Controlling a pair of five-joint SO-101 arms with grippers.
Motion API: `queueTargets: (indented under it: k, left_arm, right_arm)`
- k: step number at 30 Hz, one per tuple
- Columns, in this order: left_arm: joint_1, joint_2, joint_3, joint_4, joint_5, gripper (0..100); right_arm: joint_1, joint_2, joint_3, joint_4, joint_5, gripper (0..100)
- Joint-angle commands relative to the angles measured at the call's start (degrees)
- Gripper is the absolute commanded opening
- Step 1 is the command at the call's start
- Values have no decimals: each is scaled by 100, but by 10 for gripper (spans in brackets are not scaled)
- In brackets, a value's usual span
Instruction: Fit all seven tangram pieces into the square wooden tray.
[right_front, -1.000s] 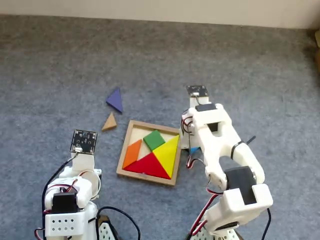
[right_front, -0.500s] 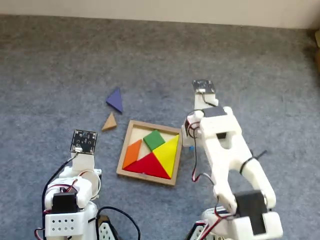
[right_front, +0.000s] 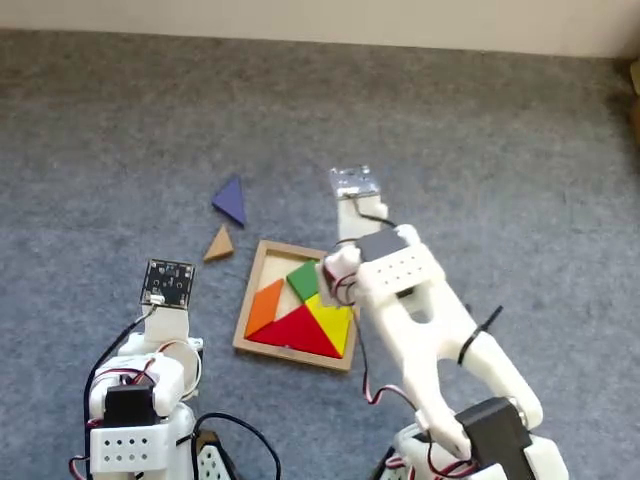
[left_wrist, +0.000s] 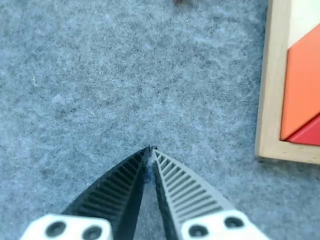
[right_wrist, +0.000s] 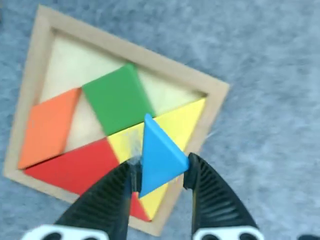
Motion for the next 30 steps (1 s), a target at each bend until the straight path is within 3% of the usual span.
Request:
queueTargets:
  k: [1, 7, 16, 23, 30]
  left_arm:
    - [-48, -215, 119, 44, 44, 6]
    - [-48, -215, 119, 44, 44, 6]
    - [-48, -215, 119, 44, 44, 6]
    - [-48, -215, 119, 44, 44, 6]
    - [-48, -215, 119, 44, 44, 6]
  right_arm:
    - [-620, -268, -154, -13, -466, 66]
    - [-1209, -259, -242, -233, -809, 67]
    - [-1253, -259, -207, -892, -1169, 70]
    - [-1253, -259, -4, -892, -1213, 245]
    - [-1253, -277, 57, -884, -1160, 254]
